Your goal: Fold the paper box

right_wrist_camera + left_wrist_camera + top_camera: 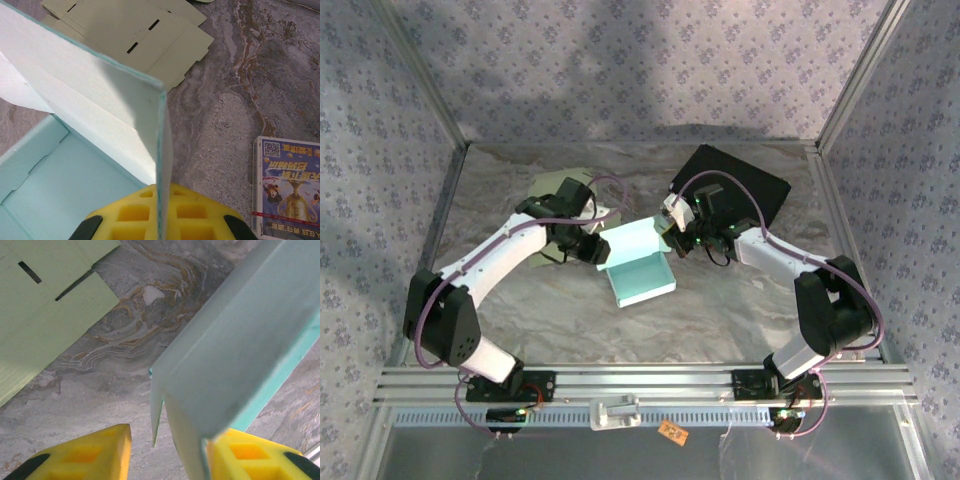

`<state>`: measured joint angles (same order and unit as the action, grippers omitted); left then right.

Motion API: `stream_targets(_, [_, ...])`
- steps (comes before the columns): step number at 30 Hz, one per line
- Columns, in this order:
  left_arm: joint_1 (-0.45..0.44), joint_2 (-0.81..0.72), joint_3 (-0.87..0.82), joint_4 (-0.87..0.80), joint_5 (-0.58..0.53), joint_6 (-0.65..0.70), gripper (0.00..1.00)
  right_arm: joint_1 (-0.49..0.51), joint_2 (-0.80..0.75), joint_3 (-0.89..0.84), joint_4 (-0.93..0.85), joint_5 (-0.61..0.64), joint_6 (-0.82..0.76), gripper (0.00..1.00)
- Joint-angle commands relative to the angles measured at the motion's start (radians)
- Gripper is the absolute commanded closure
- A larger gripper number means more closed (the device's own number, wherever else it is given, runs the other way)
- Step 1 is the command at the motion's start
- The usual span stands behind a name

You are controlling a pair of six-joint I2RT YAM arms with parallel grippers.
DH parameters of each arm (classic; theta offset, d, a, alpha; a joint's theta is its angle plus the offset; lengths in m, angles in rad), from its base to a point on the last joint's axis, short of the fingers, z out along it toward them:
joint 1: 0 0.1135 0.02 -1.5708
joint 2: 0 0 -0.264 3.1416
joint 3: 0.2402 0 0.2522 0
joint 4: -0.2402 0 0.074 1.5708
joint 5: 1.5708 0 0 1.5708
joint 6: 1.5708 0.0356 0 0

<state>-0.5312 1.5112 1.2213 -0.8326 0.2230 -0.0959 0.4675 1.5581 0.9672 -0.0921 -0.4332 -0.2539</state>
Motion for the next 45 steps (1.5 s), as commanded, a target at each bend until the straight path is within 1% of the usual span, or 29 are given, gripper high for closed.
stream_targets(1, [-0.01, 0.021, 0.01, 0.03, -0.006, -0.004, 0.67, 0.006, 0.016, 0.01, -0.034, 0.013, 0.014, 1.0])
stream_targets(4, [-0.016, 0.034, 0.025, 0.03, -0.022, -0.017, 0.74, 0.007, 0.016, 0.01, -0.028, 0.02, 0.024, 1.0])
stream_targets(9, [-0.036, 0.055, 0.045, 0.023, -0.071, -0.044, 0.83, 0.01, 0.008, 0.011, -0.013, 0.04, 0.055, 1.0])
stream_targets(12, [-0.043, 0.052, 0.05, 0.035, -0.114, -0.09, 0.93, 0.015, -0.006, -0.001, 0.012, 0.065, 0.092, 1.0])
stream_targets(15, [-0.05, 0.047, 0.059, 0.058, -0.158, -0.152, 0.99, 0.026, -0.025, -0.018, 0.057, 0.124, 0.154, 1.0])
stream_targets(17, [-0.05, 0.045, 0.067, 0.08, -0.192, -0.208, 1.0, 0.038, -0.035, -0.032, 0.102, 0.17, 0.206, 1.0])
stream_targets(20, [-0.052, 0.045, 0.069, 0.143, -0.216, -0.285, 1.0, 0.063, -0.039, -0.054, 0.182, 0.275, 0.289, 1.0])
stream_targets(22, [-0.051, 0.044, 0.065, 0.214, -0.226, -0.331, 1.0, 0.075, -0.027, -0.067, 0.242, 0.352, 0.352, 1.0])
stream_targets(25, [-0.052, 0.047, 0.066, 0.301, -0.243, -0.365, 1.0, 0.079, 0.001, -0.068, 0.324, 0.416, 0.432, 1.0])
stream_targets(28, [-0.046, 0.081, 0.095, 0.355, -0.249, -0.372, 1.0, 0.082, 0.035, -0.03, 0.347, 0.464, 0.469, 1.0])
stream_targets(31, [-0.041, 0.149, 0.147, 0.364, -0.223, -0.349, 1.0, 0.082, 0.076, -0.002, 0.374, 0.474, 0.499, 1.0])
stream_targets(34, [-0.034, 0.192, 0.152, 0.393, -0.239, -0.336, 1.0, 0.093, 0.117, 0.0, 0.402, 0.479, 0.507, 1.0])
stream_targets(41, [-0.029, 0.205, 0.067, 0.574, -0.235, -0.345, 1.0, 0.108, 0.158, -0.052, 0.492, 0.51, 0.528, 1.0])
stream_targets(45, [-0.042, 0.188, 0.015, 0.641, -0.237, -0.366, 1.0, 0.112, 0.175, -0.048, 0.503, 0.509, 0.538, 1.0])
